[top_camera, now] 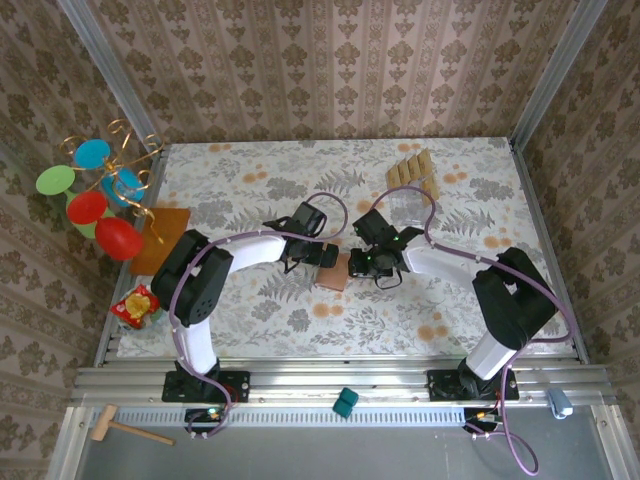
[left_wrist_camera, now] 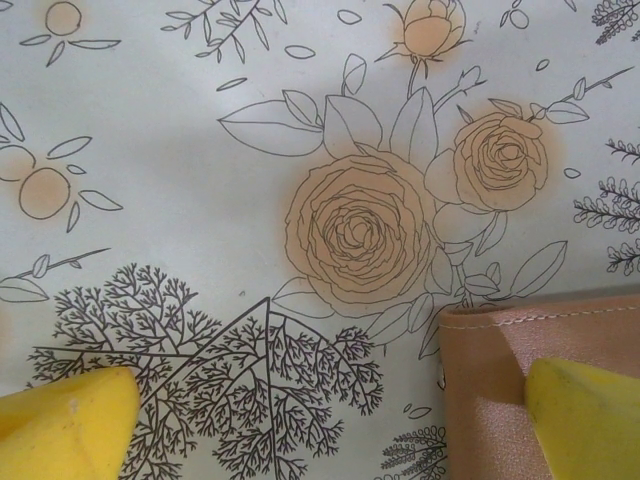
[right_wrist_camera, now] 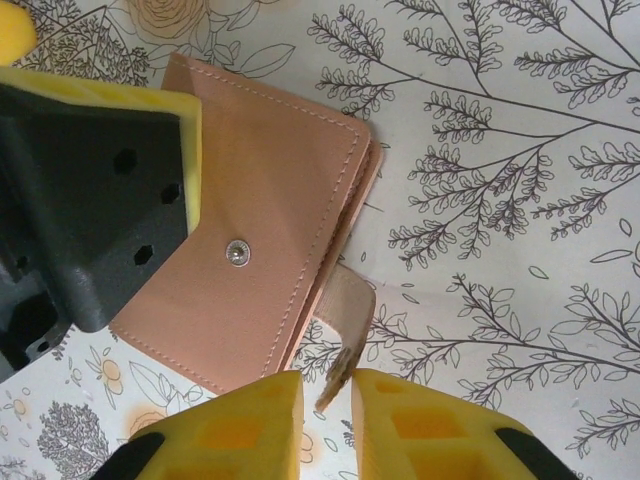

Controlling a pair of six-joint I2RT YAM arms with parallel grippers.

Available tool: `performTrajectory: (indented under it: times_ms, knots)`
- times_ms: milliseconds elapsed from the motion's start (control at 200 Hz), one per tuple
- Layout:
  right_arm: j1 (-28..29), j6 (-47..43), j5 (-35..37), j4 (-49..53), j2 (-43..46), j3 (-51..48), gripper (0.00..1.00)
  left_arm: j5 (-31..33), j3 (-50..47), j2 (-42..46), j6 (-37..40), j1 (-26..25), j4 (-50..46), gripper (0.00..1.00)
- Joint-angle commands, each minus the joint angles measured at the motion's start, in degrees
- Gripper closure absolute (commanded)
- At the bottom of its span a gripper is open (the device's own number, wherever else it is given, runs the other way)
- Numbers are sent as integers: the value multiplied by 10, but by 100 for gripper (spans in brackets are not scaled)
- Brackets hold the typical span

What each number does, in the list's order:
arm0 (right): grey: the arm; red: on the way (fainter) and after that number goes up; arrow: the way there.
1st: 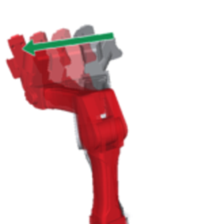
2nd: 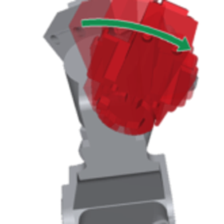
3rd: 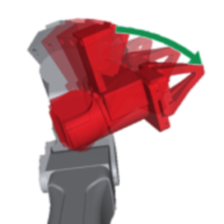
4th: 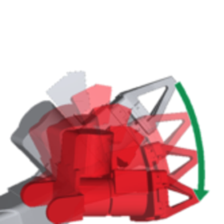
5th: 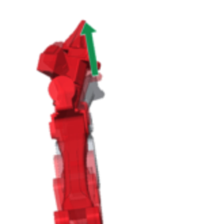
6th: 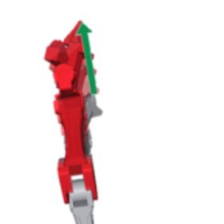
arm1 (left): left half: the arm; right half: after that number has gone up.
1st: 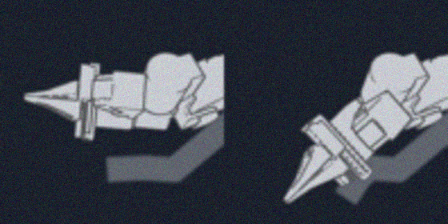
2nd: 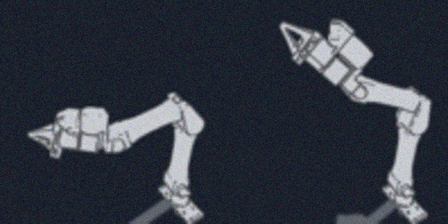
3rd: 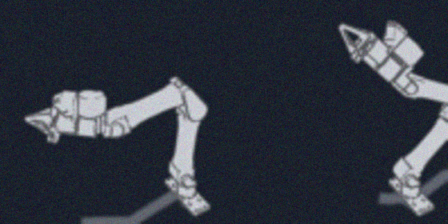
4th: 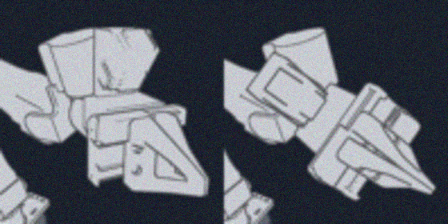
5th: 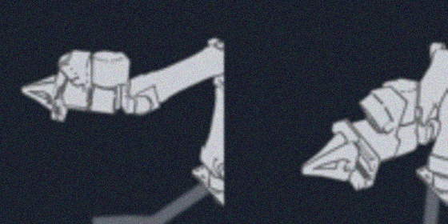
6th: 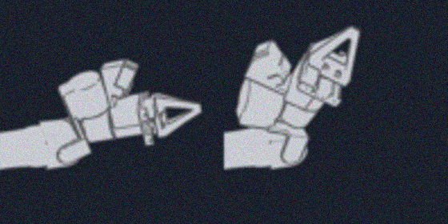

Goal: Put the credit cards into the card holder

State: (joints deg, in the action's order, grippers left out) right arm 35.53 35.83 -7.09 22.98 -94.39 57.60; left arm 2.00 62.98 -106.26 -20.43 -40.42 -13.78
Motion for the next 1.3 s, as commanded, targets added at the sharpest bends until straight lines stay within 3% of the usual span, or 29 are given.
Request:
performTrajectory:
  times_ms: [0, 260, 665, 1295]
  knots:
    - [3, 0, 19, 16, -7, 17, 82, 5, -27, -10, -7, -3, -55, 0]
    - [2, -1, 17, 14, -8, 14, 100, 4, -29, -9, -5, -4, -53, 0]
    - [2, 9, -26, -12, -5, 28, 100, 2, -29, -10, -4, -3, -50, 0]
    - [3, 11, -13, -7, -9, 26, 86, 0, -32, -6, -2, -3, -47, 0]
